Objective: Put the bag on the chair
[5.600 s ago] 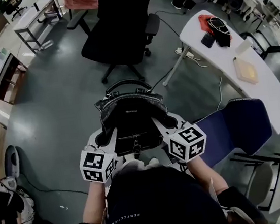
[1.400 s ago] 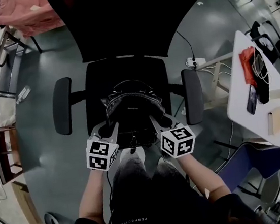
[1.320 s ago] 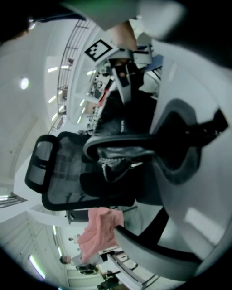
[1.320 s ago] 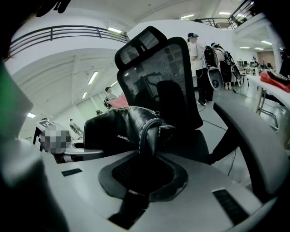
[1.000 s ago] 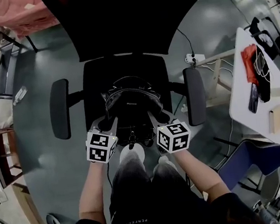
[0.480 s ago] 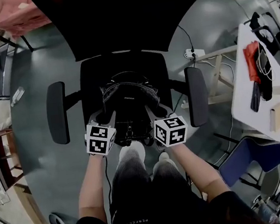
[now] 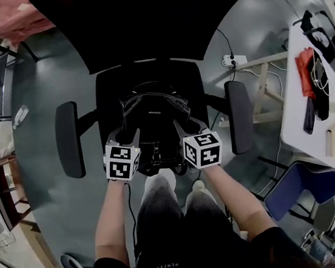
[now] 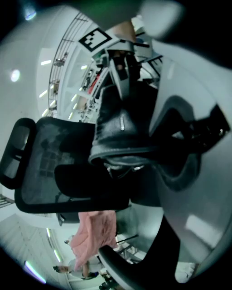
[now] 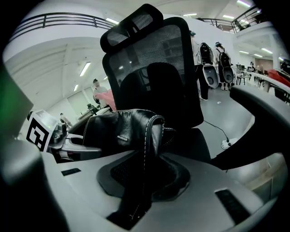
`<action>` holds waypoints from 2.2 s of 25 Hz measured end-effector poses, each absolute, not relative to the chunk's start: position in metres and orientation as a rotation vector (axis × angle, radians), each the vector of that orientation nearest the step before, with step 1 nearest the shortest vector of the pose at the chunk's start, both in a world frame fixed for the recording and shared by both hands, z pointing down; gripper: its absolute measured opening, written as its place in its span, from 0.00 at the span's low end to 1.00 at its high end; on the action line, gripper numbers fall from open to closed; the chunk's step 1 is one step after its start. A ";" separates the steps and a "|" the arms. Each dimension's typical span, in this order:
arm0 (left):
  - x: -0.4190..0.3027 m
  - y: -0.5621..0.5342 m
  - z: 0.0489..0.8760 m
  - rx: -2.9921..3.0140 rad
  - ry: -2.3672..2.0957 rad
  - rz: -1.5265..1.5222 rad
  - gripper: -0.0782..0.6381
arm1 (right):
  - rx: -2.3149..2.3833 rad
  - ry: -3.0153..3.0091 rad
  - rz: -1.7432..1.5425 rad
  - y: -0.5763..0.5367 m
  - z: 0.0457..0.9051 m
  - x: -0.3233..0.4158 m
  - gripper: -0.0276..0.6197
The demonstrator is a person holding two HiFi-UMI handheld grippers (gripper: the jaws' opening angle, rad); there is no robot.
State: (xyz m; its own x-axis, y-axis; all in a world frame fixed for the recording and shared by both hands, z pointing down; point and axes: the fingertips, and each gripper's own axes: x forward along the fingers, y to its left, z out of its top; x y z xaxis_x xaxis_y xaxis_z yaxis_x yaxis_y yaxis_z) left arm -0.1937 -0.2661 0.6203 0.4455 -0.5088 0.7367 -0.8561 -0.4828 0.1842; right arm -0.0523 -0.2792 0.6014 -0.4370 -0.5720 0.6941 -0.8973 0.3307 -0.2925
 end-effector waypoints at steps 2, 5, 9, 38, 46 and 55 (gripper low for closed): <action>-0.196 -0.269 0.624 2.149 -1.152 0.828 0.25 | 1.289 -2.117 0.914 -0.283 0.606 -0.053 0.16; -0.198 -0.274 0.631 2.140 -1.163 0.815 0.27 | 1.297 -2.100 0.920 -0.288 0.612 -0.053 0.17; -0.199 -0.282 0.640 2.118 -1.173 0.791 0.31 | 1.307 -2.073 0.923 -0.295 0.620 -0.051 0.18; -0.203 -0.293 0.663 2.064 -1.107 0.805 0.43 | 1.323 -1.974 0.924 -0.314 0.645 -0.051 0.47; -0.210 -0.297 0.658 2.039 -1.174 0.797 0.46 | 1.351 -1.969 0.906 -0.300 0.639 -0.044 0.47; -0.219 -0.293 0.644 2.003 -1.302 0.800 0.47 | 1.368 -1.997 0.905 -0.281 0.624 -0.037 0.47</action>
